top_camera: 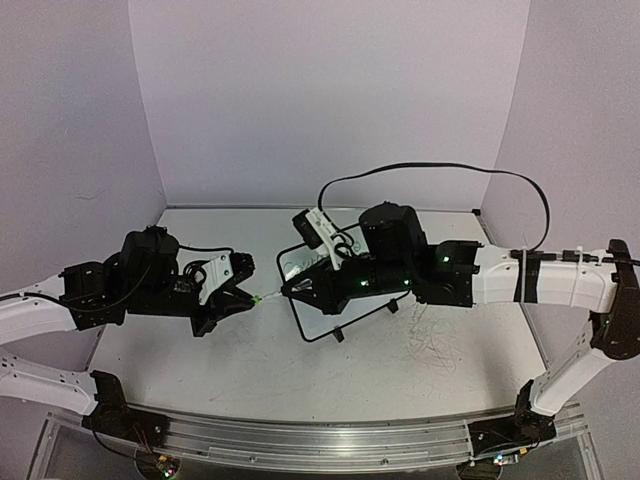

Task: Write a sentence on the whiteboard
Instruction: Insert the whiteboard marker without the cap into the pen cap.

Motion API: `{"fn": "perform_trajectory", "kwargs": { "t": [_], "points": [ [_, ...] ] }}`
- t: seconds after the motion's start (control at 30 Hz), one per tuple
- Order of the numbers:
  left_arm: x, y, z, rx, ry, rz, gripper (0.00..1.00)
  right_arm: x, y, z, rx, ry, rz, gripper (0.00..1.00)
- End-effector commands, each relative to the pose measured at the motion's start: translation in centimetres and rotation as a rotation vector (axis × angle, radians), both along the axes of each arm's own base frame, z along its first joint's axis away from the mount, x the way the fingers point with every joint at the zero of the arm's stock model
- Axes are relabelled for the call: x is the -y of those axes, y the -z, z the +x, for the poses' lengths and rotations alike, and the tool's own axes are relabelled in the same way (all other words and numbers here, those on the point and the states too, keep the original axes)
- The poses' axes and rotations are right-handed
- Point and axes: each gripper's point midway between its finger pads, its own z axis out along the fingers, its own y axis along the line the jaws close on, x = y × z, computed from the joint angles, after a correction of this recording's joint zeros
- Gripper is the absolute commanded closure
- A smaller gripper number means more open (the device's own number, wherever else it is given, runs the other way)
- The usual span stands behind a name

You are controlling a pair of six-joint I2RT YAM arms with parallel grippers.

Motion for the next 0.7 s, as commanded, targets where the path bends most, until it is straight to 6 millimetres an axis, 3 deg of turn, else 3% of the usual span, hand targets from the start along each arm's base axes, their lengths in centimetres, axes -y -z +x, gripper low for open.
{"fn": "perform_trajectory", "kwargs": {
  "t": [0.0, 0.3, 0.67],
  "points": [
    [0.4, -0.6, 0.0, 0.015, 0.011, -0.028, 1.00, 0.7, -2.5, -0.7, 0.028, -0.002, 0.062, 1.00],
    [0.4, -0.6, -0.1, 0.013, 0.013, -0.029, 1.00, 1.0, -4.2, -0.4, 0.064, 0.026, 0.111, 1.00],
    [0.5, -0.7, -0.2, 0.014, 0.019, -0.032, 1.00, -0.2, -3.1, -0.7, 0.035, -0.017, 0.096, 1.00]
  ]
}}
